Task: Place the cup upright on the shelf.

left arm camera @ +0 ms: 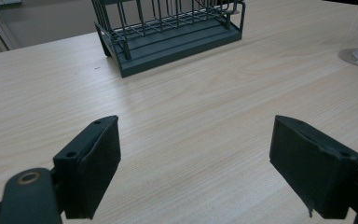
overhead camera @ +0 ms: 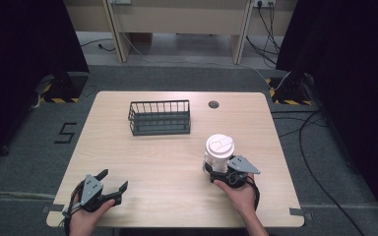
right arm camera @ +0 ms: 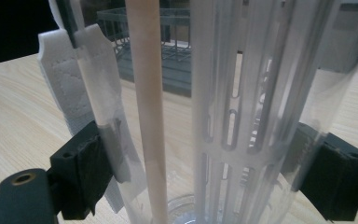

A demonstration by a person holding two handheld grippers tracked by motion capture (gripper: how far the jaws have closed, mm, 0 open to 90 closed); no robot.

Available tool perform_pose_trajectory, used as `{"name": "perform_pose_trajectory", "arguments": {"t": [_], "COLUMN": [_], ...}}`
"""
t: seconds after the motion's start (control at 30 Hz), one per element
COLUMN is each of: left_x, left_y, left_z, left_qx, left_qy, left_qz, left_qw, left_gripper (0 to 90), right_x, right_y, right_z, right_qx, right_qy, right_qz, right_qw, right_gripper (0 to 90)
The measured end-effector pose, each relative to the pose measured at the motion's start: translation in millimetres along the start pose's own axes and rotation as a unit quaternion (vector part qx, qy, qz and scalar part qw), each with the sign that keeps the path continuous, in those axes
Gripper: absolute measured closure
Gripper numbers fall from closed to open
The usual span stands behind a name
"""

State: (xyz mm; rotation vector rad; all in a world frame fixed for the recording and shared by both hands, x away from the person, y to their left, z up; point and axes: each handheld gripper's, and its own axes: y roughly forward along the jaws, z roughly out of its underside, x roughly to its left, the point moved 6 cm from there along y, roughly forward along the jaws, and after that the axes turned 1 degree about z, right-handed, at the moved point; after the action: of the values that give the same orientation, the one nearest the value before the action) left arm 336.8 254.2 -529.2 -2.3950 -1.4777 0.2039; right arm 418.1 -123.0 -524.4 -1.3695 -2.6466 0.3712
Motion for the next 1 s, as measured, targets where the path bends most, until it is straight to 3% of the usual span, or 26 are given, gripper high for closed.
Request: {"name": "perform_pose_trajectory", "arguments": {"t": [0.4, 0.67, 1.0], "left_x": [-0.7, -1.0, -0.5], "left_y": [-0.1, 0.2, 0.2], "left_z": [0.2, 0.5, 0.8], "left_qx": [0.000, 0.000, 0.001], "left_qy": [0.000, -0.002, -0.003], "left_qz": [0.004, 0.005, 0.005], "left_qw": [1.0000, 1.0000, 1.0000], "left_gripper": [15.8, 15.9, 15.9], "right_x": [-0.2, -0.6, -0.7], "right_y": [0.7, 0.5, -0.4], "right_z": [8.0, 7.8, -2.1], "right_qx": [0.001, 0.000, -0.003], "right_qy": [0.008, -0.001, -0.006], "right_qz": [0.004, 0.008, 0.003], "right_qw": [1.0000, 1.0000, 1.0000], "right_gripper": [15.1, 18.0, 18.5]}}
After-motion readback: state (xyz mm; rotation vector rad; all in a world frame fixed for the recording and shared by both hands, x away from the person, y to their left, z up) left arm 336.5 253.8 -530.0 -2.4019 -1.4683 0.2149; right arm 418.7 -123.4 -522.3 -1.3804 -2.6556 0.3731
